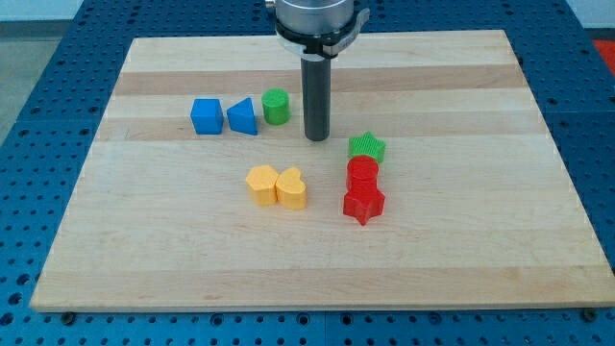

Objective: Place the green circle diagonally top right to the blue triangle

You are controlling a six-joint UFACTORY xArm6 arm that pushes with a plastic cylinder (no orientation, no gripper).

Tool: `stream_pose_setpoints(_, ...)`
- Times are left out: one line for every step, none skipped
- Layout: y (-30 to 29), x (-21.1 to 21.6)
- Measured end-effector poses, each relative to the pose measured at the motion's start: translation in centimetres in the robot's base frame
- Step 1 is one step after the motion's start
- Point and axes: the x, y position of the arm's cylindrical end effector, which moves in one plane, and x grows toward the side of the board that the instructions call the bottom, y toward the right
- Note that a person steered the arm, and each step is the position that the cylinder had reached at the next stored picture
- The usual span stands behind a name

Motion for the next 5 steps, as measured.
stream_pose_setpoints(-0.1, 0.0)
stream_pose_setpoints(-2.3, 0.3)
stream_pose_setpoints(-3.1, -0.4)
stream_pose_setpoints(-3.9, -0.9)
stream_pose_setpoints(-4.0, -2.2)
